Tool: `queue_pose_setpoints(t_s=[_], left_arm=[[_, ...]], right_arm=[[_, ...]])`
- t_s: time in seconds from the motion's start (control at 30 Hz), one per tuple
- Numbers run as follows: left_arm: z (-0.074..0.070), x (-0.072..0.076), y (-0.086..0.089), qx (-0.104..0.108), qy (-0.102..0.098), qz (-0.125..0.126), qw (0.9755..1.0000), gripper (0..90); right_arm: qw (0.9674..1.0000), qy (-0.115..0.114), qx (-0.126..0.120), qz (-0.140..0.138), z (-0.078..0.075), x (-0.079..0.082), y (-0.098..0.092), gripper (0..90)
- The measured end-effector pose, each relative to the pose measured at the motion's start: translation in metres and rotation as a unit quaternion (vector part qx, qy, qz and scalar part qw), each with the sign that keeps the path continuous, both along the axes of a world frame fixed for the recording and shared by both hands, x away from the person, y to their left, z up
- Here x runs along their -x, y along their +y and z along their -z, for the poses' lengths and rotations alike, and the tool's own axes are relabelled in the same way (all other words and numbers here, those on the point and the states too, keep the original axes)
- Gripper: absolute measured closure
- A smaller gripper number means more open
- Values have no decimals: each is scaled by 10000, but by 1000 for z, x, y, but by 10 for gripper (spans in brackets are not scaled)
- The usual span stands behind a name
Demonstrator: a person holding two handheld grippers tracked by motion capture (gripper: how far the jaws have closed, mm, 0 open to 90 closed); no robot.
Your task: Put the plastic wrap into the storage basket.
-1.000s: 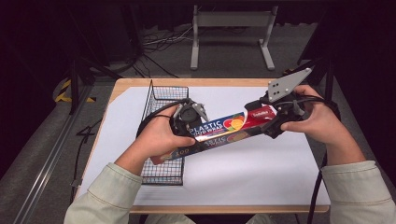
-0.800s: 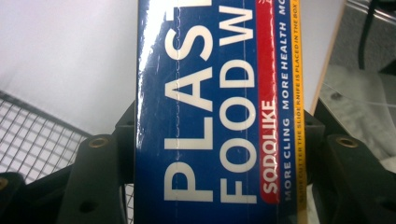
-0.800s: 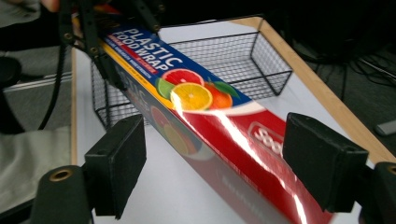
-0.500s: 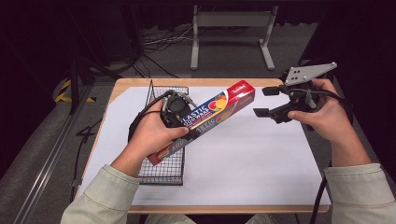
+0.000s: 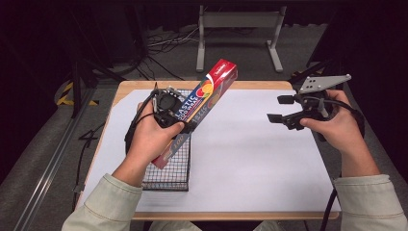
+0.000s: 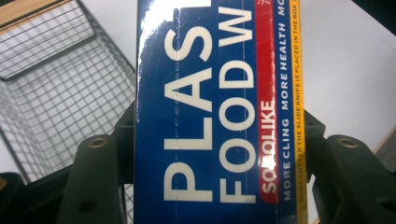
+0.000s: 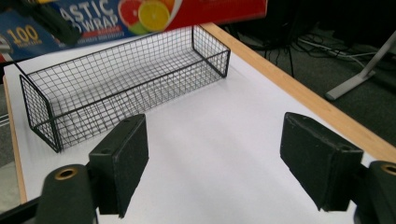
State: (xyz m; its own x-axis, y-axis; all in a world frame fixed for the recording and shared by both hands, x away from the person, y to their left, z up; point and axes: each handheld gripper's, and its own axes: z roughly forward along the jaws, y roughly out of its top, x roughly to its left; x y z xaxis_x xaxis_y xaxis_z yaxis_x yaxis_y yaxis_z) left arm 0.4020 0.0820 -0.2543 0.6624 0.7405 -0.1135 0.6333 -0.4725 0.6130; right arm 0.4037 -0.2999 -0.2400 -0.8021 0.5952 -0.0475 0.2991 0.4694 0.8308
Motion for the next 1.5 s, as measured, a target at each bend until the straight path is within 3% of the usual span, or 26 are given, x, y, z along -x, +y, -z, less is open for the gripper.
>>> queue_pose_setpoints(t_s=[0.07,0.2,0.43,0.6,0.77,0.8,0.87,0.9,1.07,1.17,1.37,1.5], left_arm=[[-1,0,1,-23,4,-159,9999,404],[0,-2,4,219,162,-498,9984,402],[2,-4,6,119,283,-1080,9937,403],[4,-7,9,103,277,-1546,9875,404],[5,-11,11,152,451,-1788,9827,405],[5,-13,11,162,459,-1886,9809,405],[5,-14,11,123,477,-1935,9799,405],[4,-16,12,77,492,-2023,9781,405],[4,-19,13,98,554,-2213,9736,405],[6,-20,12,-124,558,-2403,9690,404],[11,-22,14,-73,636,-2464,9670,404],[12,-23,15,-64,640,-2436,9678,403]], right_arm=[[9999,-15,123,86,6,-2,-1,243],[9999,3,65,134,14,-3,-3,240],[9997,114,-91,218,37,-7,-11,235],[9992,194,-208,269,52,-8,-16,234],[9988,238,-179,389,65,-7,-16,230],[9986,257,-161,439,68,-7,-16,228],[9982,272,-109,525,72,-6,-14,223],[9980,259,-55,573,75,-6,-14,223],[9966,345,-31,746,100,-2,-7,223],[9948,306,17,974,111,-1,-6,223],[9929,238,44,1161,118,0,-4,223],[9925,193,-18,1209,119,0,-3,223]])
